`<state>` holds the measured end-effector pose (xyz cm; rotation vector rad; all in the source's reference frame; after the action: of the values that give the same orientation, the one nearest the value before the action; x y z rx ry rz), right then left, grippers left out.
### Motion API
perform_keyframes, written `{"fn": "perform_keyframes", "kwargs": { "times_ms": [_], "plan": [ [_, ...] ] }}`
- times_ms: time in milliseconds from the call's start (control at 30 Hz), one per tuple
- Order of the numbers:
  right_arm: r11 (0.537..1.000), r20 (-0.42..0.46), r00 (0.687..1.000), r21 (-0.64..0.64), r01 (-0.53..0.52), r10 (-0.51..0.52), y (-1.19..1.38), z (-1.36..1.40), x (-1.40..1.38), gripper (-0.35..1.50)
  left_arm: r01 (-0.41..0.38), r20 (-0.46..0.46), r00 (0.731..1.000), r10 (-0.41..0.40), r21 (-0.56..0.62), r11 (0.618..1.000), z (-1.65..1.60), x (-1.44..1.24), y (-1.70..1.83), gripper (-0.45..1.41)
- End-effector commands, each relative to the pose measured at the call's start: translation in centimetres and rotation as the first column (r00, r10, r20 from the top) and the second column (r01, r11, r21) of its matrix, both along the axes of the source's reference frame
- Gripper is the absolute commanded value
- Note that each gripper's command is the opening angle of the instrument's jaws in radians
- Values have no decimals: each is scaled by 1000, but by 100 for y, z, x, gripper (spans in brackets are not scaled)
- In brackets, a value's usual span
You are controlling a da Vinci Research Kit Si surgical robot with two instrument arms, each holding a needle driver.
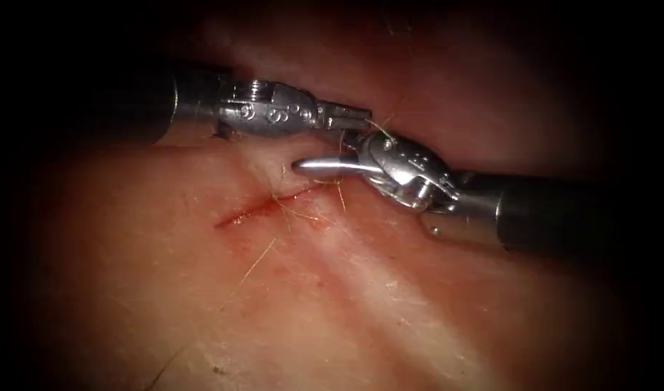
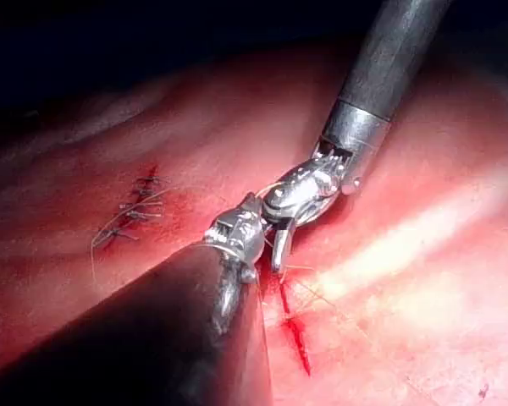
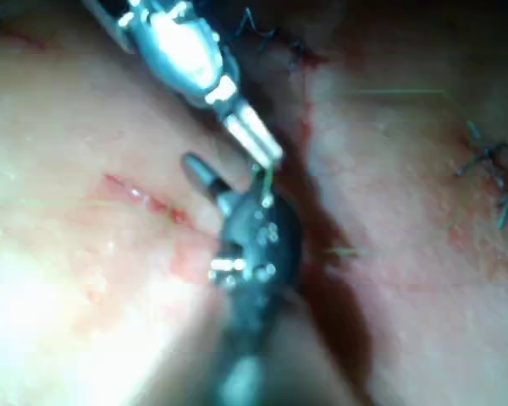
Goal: Wound Closure
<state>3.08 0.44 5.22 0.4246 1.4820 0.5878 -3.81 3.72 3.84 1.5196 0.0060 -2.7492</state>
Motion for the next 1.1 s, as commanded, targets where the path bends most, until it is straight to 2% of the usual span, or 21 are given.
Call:
{"fn": "perform_keyframes", "kwargs": {
  "times_ms": [33,700,800,833,867,933,967,1000,1100],
  "plan": [
    [1000,-1,1000,-5,-1,1,2,4,11,148,2,2,1000,-2,-1,1000,4,-6,3,-45],
    [1000,4,1000,-12,5,-5,-8,16,21,148,11,10,1000,-11,14,1000,-14,-13,0,-45],
    [1000,-2,1000,-13,11,-11,-11,15,21,142,12,9,1000,-12,13,1000,-14,-14,-1,-45],
    [999,-12,1000,-14,28,-29,-11,14,19,122,12,8,1000,-12,11,1000,-13,-15,-2,-45],
    [1000,-16,1000,-15,23,-23,-10,14,19,115,11,10,1000,-11,11,1000,-12,-16,-2,-45],
    [1000,-30,1000,-16,2,-2,-8,12,20,63,10,13,1000,-10,11,1000,-11,-19,-4,-45],
    [1000,-34,999,-17,-2,1,-9,12,20,19,10,13,1000,-10,11,1000,-11,-20,-4,-45],
    [1000,-41,999,-18,-7,6,-10,11,20,-35,8,16,1000,-9,11,1000,-10,-20,-5,-45],
    [1000,-47,999,-19,-10,9,-11,10,21,-35,8,16,1000,-8,11,1000,-11,-20,-5,-45]
  ]
}}
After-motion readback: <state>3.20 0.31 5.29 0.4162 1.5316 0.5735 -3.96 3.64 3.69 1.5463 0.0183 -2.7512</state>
